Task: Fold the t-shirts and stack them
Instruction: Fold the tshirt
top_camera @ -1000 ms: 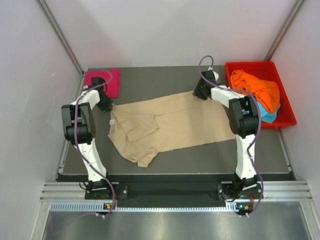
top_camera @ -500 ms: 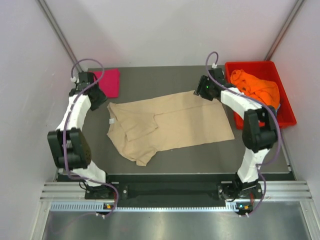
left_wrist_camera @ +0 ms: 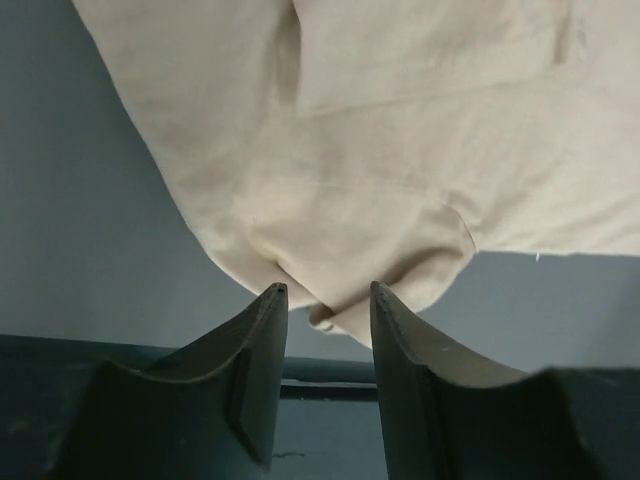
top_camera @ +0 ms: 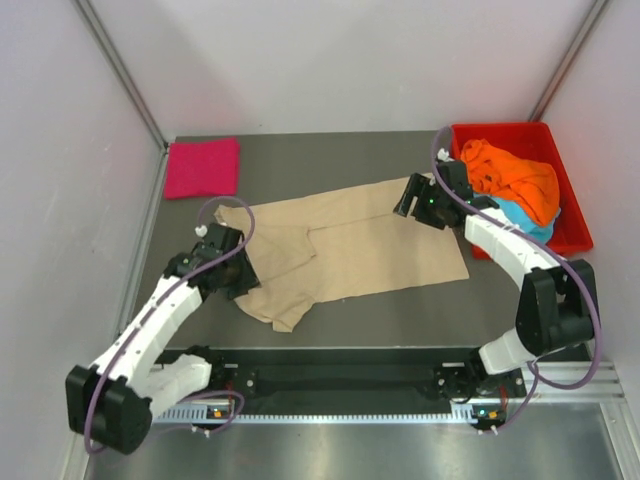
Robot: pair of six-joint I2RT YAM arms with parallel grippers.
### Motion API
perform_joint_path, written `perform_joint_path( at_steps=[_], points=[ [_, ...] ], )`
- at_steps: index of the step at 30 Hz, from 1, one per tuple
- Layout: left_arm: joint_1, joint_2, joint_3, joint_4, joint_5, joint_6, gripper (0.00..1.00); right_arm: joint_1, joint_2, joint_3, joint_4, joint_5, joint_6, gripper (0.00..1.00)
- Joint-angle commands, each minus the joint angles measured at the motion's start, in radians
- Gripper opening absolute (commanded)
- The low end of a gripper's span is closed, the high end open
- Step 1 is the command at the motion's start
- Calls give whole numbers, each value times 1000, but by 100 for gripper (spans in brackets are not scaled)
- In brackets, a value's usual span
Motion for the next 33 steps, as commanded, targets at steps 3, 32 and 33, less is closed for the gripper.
perform_joint_path(
  at_steps=[3, 32, 33],
  points=[
    [-115, -141, -138, -32, 3, -140, 42, -2, -53, -32, 39, -51, -9, 75],
    [185, 15, -192, 149, -63, -234, 49, 892, 180, 19, 280, 21, -599, 60],
    [194, 13, -196, 140, -71, -246, 50, 921, 194, 27, 289, 35, -602, 60]
  ],
)
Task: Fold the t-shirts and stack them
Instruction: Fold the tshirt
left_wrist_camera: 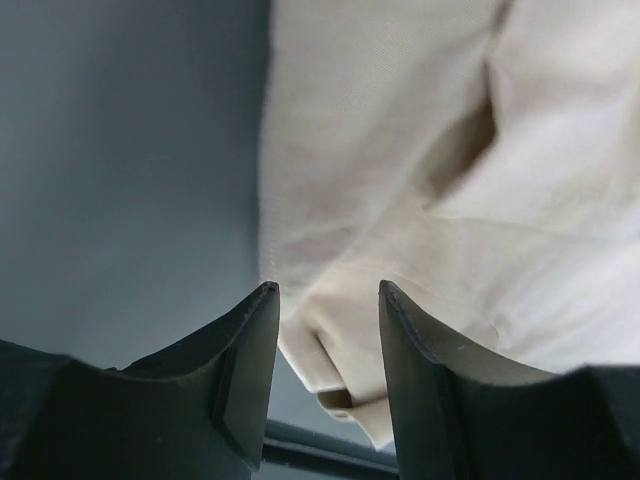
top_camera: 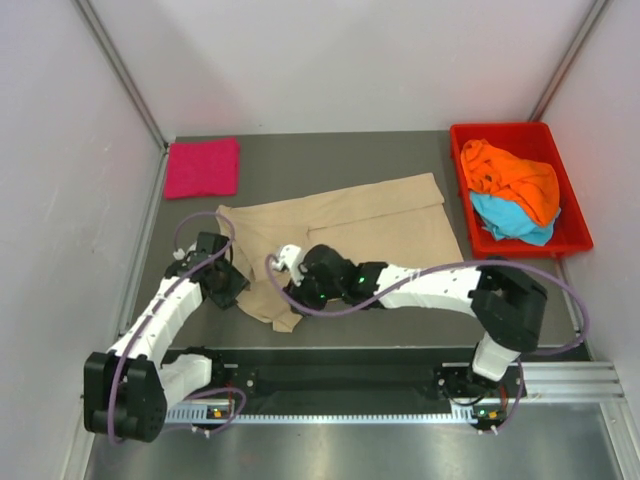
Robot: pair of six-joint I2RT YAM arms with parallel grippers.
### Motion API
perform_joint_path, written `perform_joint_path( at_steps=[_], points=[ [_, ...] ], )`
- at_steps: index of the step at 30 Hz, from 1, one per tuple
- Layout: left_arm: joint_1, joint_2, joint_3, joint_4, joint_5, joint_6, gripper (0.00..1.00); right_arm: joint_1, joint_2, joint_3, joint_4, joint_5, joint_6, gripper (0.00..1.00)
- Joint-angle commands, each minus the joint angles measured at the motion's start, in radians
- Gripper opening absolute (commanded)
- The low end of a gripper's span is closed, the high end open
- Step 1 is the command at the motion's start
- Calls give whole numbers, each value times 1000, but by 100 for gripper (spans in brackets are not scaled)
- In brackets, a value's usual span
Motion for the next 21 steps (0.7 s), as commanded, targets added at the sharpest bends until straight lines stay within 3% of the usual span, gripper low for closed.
perform_joint_path(
  at_steps=[1, 10, 14, 17, 20, 21],
  points=[
    [43, -14, -25, 5, -70, -64, 50, 103, 62, 71, 37, 77, -77, 60],
    [118, -55, -33, 27, -31, -157, 50, 201, 188, 168, 0, 246, -80, 57],
    [120, -28, -39, 56, 5, -151, 50, 205, 224, 203, -37, 291, -72, 50],
    [120, -20, -48, 70, 35, -139, 49, 205, 222, 205, -45, 337, -58, 19],
    [118, -18, -25, 54, 43, -96, 49, 205, 175, 176, -8, 366, -38, 0],
    [118, -20, -18, 45, 43, -81, 49, 204, 158, 157, 4, 372, -38, 0]
  ],
)
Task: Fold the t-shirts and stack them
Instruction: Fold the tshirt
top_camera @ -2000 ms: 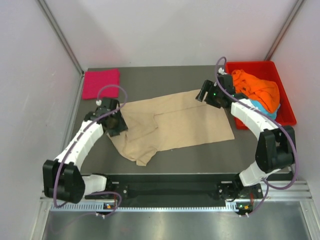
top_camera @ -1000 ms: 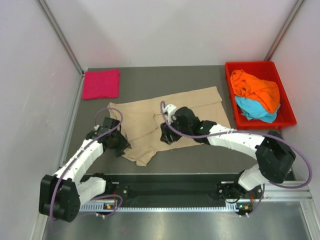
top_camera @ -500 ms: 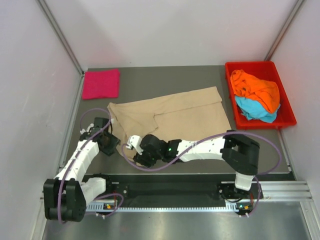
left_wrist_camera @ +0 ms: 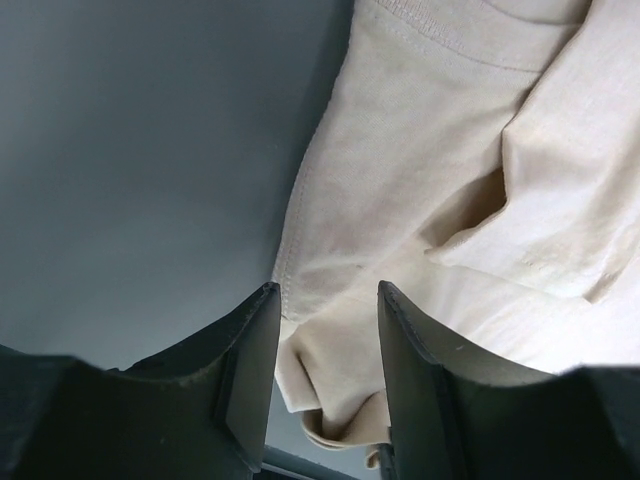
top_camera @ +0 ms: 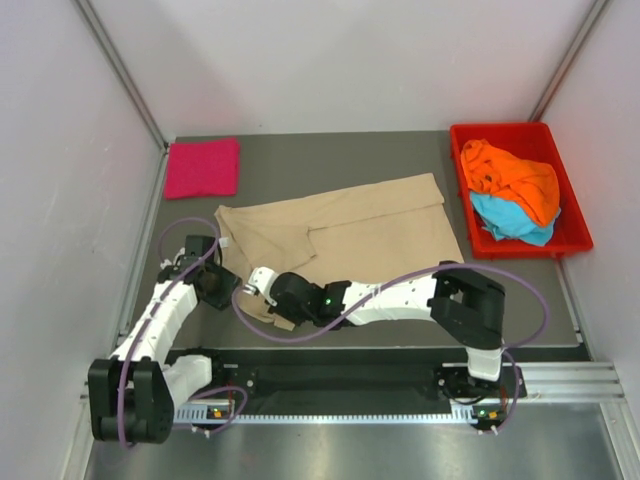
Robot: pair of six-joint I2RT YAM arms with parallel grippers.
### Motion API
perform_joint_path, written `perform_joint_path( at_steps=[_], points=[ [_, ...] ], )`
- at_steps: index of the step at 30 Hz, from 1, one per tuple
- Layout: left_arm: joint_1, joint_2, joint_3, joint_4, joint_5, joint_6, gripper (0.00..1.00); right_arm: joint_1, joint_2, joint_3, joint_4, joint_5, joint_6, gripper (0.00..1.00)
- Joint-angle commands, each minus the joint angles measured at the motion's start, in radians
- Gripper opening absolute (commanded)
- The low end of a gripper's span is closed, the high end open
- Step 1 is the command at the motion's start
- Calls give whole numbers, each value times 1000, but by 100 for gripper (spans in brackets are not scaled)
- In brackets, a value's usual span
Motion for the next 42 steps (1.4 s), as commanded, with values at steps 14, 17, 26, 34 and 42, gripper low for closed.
perform_joint_path(
  at_steps=[14, 17, 26, 34, 42],
  points=[
    [-58, -145, -9, 67, 173, 215, 45, -262, -129, -37, 5, -131, 388, 0],
    [-92, -161, -15, 93, 216, 210, 44, -299, -110, -28, -1, -175, 420, 0],
    [-268, -136, 2, 132, 156, 161, 47, -330, -72, -8, -20, -223, 449, 0],
    [-348, -151, -142, 243, 130, 120, 40, -355, -50, -2, -32, -252, 475, 0],
    [-367, -213, -214, 331, 153, 178, 46, -381, -20, 5, -35, -291, 497, 0]
  ],
)
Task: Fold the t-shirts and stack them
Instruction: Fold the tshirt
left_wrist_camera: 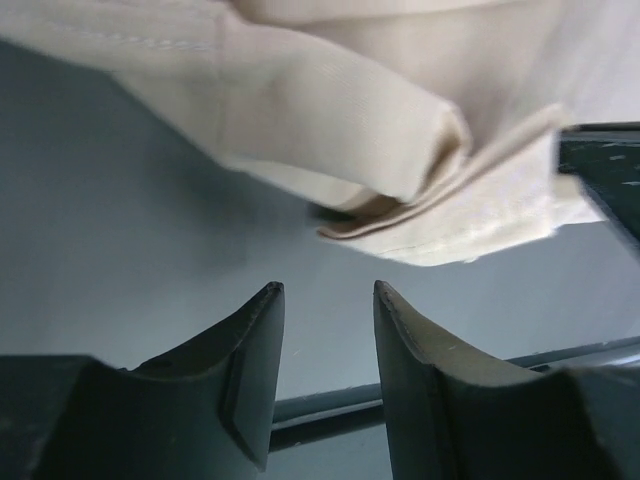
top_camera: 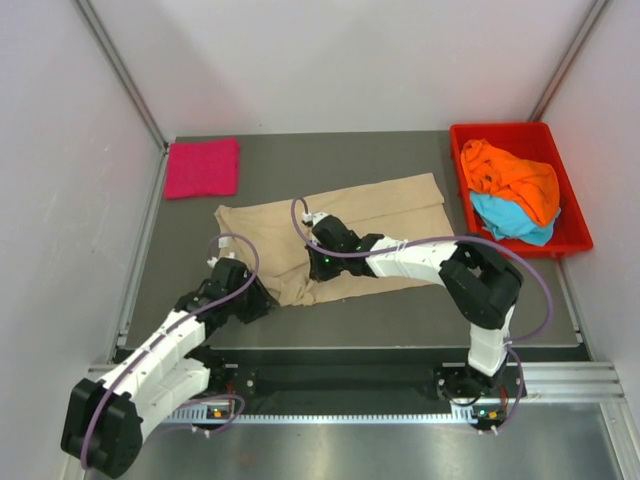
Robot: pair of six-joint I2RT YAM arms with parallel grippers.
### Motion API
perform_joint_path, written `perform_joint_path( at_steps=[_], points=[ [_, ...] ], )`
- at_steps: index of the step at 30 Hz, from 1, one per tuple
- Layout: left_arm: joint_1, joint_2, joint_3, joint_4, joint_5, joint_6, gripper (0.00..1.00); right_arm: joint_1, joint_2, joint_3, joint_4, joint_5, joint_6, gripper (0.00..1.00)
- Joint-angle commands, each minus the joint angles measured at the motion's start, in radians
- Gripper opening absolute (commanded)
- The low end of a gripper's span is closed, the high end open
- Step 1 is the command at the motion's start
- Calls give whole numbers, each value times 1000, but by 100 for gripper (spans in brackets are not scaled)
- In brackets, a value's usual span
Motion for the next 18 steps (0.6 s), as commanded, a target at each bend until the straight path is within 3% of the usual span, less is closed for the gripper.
perform_joint_path(
  at_steps=[1, 18],
  points=[
    [-8, -17, -14, 127, 12, 34, 46, -8, 10, 41, 13, -26, 22, 0],
    [-9, 82, -89, 301, 2, 128, 44, -17, 13, 27, 33, -46, 28, 0]
  ],
)
